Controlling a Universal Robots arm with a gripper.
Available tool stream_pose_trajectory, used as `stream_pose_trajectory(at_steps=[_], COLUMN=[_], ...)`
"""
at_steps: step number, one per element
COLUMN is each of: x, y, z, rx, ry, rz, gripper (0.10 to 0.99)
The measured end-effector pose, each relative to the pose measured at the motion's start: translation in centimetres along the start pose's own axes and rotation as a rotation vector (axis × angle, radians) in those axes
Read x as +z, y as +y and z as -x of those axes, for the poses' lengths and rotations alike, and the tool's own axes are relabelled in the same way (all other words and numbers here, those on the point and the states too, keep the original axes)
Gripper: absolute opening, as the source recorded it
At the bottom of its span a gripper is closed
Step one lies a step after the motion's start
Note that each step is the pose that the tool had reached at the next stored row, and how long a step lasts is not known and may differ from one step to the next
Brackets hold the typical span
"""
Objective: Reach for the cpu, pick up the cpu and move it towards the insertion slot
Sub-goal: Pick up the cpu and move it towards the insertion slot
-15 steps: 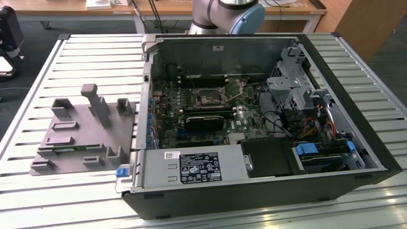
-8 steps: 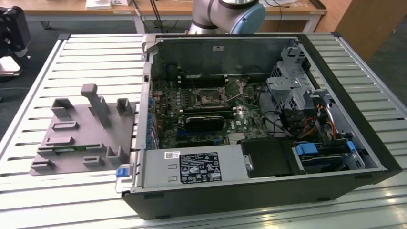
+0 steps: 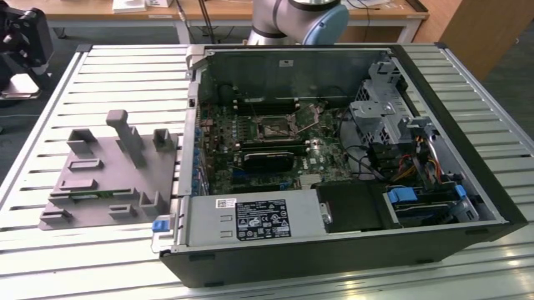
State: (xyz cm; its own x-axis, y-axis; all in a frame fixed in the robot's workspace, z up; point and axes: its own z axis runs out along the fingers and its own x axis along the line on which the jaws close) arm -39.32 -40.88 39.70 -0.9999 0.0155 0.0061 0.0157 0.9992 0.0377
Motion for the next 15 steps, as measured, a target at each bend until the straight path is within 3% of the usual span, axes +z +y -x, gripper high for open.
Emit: stream_pose_trajectory(at_steps=[15], x=[-0.01], y=[0.04], z=[2.68], rx=[0.000], ry=[0.0001], rz=[0.000], gripper=[0.541])
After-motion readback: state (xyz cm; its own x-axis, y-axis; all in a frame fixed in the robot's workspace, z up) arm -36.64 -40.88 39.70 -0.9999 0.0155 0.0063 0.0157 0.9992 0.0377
